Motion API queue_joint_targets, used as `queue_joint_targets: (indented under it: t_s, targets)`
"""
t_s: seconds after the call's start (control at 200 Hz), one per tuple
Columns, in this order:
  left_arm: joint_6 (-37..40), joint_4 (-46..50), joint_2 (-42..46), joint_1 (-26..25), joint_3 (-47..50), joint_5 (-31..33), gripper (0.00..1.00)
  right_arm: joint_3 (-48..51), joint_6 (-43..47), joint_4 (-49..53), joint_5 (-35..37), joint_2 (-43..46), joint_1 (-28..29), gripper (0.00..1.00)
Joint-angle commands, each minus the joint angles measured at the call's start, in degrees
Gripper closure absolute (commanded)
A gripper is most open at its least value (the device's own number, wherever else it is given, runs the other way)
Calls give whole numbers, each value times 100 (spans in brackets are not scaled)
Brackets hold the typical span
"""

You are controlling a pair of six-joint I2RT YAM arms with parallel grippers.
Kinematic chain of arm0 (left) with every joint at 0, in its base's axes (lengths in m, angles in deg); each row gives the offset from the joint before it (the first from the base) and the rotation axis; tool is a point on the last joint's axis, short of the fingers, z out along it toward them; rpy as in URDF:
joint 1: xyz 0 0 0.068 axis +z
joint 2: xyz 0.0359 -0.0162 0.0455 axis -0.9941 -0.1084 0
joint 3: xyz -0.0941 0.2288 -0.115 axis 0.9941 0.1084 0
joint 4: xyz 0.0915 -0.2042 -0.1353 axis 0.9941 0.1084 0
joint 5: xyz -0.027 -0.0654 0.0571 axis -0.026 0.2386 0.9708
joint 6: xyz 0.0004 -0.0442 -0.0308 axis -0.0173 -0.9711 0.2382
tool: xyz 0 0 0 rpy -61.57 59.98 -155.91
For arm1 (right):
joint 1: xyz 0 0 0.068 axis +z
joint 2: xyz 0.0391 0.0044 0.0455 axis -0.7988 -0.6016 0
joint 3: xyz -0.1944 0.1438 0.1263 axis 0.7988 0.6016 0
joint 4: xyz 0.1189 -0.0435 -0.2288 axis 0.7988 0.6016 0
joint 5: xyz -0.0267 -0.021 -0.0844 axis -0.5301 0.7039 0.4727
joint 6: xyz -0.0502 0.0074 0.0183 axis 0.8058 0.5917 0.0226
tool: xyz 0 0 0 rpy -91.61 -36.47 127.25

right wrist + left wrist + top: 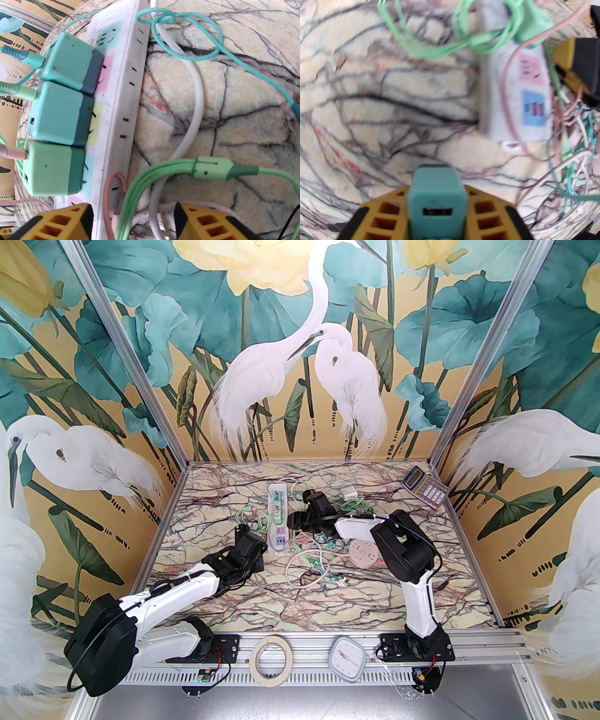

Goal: Pull the plug off the socket

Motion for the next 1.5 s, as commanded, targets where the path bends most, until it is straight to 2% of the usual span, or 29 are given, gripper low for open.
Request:
queue_joint_targets:
  t_s: [0.0, 0.065, 0.125, 0.25, 0.425, 0.58, 0.69, 0.82, 0.955, 1.135, 1.305, 1.495]
  targets:
    - [-247, -162, 70, 16, 41, -93, 64, 105, -31, -30, 172, 173, -28, 35]
    - [-205, -108, 116, 19, -20, -124, 53, 105, -30, -21, 174, 172, -25, 35]
    - [-143, 1, 179, 20, -184, -99, 30, 93, -32, -29, 158, 162, -25, 35]
    - [146, 161, 243, 19, -690, -104, 20, 61, -33, -3, 138, 115, -22, 35]
    - [563, 208, -149, 22, -1666, 17, 19, 53, -30, -13, 120, 103, -23, 34]
    - [851, 9, -1007, 41, -2477, 32, 19, 19, -39, 17, 94, 66, -23, 34]
    - [1003, 78, -1918, 84, -3105, -74, 31, -3, -38, 48, 78, 65, -27, 34]
    - [1044, 81, -2748, 126, -3587, -107, 40, -2, -39, 42, 77, 73, -26, 34]
    - [952, 37, -3210, 297, -3750, -243, 46, -3, -30, 56, 84, 79, -24, 34]
    - [861, -40, -3507, 510, -3800, -335, 50, -29, -30, 79, 78, 72, -28, 34]
    - [833, 32, -3665, 507, -3914, -229, 52, -38, -22, 102, 79, 57, -42, 34]
    - [746, 139, -2979, 384, -3626, 164, 49, -47, -44, 98, 68, 37, -61, 33]
